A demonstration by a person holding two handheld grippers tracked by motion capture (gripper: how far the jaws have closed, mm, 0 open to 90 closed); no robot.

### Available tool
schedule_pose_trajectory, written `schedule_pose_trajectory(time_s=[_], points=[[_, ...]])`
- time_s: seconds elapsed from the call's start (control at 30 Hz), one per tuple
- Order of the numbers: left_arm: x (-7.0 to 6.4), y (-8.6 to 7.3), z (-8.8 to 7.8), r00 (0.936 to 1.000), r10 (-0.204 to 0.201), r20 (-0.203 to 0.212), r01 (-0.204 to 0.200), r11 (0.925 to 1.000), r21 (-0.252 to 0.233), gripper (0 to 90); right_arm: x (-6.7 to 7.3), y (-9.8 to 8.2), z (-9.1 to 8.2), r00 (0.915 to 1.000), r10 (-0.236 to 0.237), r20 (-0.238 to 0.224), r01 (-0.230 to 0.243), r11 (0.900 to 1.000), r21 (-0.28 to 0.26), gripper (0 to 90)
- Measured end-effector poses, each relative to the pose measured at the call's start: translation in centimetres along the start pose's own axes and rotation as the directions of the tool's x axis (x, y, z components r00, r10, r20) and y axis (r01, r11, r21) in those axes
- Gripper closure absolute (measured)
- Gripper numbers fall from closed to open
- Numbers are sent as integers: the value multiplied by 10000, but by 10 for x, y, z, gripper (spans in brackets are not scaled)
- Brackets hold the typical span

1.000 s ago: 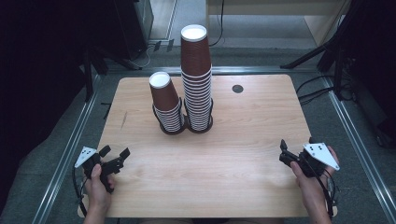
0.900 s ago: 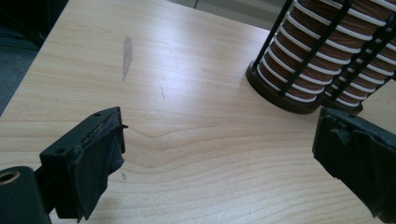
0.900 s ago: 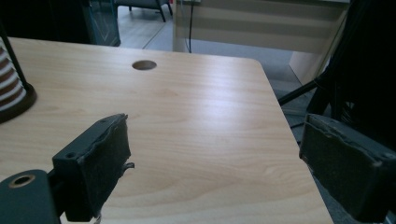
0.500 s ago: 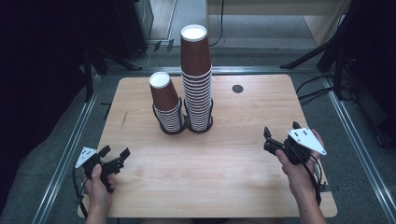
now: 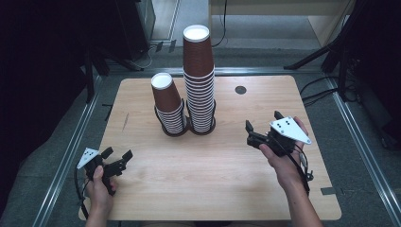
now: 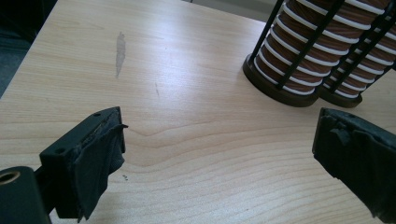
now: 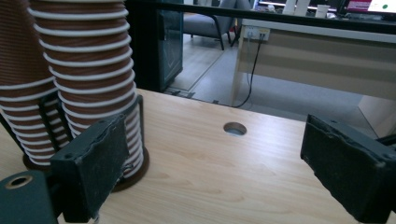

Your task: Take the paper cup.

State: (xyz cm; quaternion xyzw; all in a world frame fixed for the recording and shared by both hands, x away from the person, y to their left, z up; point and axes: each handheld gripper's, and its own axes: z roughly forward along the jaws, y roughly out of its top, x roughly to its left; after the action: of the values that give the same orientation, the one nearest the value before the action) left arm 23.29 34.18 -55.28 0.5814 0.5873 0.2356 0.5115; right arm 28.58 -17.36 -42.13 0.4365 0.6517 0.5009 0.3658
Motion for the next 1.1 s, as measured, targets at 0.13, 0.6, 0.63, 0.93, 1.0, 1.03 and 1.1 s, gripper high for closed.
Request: schedule_pose_trajectory(time_s=[0.13,0.6,0.63,0.93,1.0,1.03,1.1], points=[[1,0,-2,10000,-50,71,51,9999,-123,23,17,12,7,9997,-105,-207,102,9999,-129,76],[1,0,-1,9999,24,125,-22,9999,-150,23,42,39,23,9986,-173,-494,162,9996,-227,76],[0,0,-1,9999,60,109,-58,9999,-146,23,46,43,27,9983,-152,-557,137,9996,-266,77],[0,1,0,9999,103,120,-102,9999,-112,24,61,56,42,9959,167,-887,-202,9991,-381,77],[0,1,0,9998,130,119,-129,9999,-103,24,65,60,44,9947,218,-1002,-278,9978,-594,71],[0,1,0,9998,138,114,-137,9999,-95,24,66,62,45,9943,260,-1034,-333,9970,-699,68],[0,1,0,9998,138,115,-137,9999,-92,23,70,66,46,9944,274,-1023,-371,9949,-939,65]])
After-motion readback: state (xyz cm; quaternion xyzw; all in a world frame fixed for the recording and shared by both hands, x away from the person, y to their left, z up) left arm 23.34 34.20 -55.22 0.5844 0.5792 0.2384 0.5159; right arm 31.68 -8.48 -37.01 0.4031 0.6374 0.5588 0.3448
